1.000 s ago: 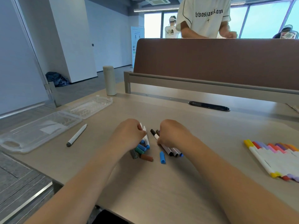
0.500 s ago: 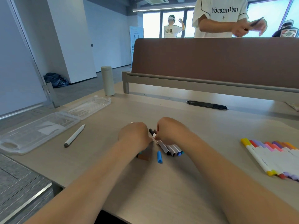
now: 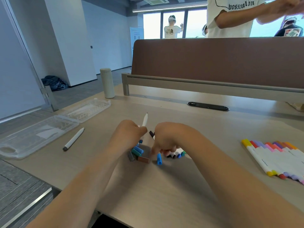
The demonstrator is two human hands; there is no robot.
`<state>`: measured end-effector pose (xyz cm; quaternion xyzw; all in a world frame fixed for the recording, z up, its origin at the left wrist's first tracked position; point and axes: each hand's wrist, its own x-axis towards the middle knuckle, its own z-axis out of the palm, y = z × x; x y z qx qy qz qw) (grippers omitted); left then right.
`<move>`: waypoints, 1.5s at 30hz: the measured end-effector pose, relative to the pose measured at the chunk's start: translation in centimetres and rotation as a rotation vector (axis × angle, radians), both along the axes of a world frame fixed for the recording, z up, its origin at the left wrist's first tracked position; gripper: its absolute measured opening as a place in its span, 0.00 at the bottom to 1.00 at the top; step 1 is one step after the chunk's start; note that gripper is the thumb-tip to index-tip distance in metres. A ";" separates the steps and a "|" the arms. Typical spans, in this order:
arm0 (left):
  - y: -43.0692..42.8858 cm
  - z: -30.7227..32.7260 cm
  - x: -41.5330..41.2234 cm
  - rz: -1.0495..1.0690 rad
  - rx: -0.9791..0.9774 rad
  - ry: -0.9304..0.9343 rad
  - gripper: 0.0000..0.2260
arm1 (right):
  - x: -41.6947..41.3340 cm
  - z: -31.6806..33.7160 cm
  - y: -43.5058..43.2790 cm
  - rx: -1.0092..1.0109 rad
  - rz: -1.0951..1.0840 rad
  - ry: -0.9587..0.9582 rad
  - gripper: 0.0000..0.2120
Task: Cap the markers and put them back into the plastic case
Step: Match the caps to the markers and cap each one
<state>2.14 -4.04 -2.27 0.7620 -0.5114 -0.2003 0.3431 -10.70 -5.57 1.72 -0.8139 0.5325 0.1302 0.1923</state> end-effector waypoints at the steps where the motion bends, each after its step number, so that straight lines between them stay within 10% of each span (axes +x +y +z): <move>1: 0.2 0.1 0.2 -0.013 -0.008 0.087 0.12 | 0.2 -0.3 0.2 0.015 -0.011 0.001 0.15; 11: 1.8 -0.3 1.7 -0.109 -0.029 0.497 0.06 | 1.5 -1.5 1.3 -0.178 0.085 0.146 0.12; 17: 3.1 0.2 2.2 -0.277 0.037 0.413 0.05 | -0.3 -0.8 -2.3 -0.338 -0.295 -0.529 0.12; 25: 3.4 0.8 1.5 -0.367 0.059 0.316 0.05 | -1.4 -1.4 -3.4 -0.063 -0.632 -1.240 0.11; 45: 2.7 0.1 0.9 -0.361 -0.004 0.293 0.06 | -0.8 -2.7 -3.3 0.020 -0.466 -1.195 0.11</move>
